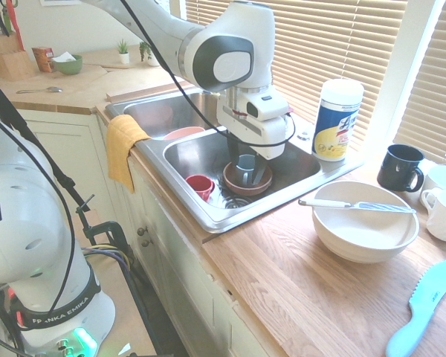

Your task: Put the knife into the sink

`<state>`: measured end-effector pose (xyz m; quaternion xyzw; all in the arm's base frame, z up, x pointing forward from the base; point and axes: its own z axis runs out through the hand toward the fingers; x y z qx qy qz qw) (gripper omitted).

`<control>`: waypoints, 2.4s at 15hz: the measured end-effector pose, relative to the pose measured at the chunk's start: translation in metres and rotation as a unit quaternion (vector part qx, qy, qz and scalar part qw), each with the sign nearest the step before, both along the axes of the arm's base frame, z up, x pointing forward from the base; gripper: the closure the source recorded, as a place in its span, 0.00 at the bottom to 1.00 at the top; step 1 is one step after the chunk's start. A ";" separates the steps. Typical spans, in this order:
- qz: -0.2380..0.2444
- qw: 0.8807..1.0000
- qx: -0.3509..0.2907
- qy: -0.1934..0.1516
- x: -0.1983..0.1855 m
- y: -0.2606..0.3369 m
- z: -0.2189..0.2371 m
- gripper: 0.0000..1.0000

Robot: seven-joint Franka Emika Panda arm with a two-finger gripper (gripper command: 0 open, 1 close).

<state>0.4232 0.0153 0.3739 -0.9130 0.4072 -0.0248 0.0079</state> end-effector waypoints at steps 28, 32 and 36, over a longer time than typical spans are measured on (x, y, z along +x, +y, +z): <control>-0.208 0.976 -0.033 -0.056 0.025 -0.210 0.021 1.00; -0.206 0.976 -0.033 -0.059 0.024 -0.210 0.027 1.00; -0.198 0.978 -0.033 -0.054 0.023 -0.207 0.026 1.00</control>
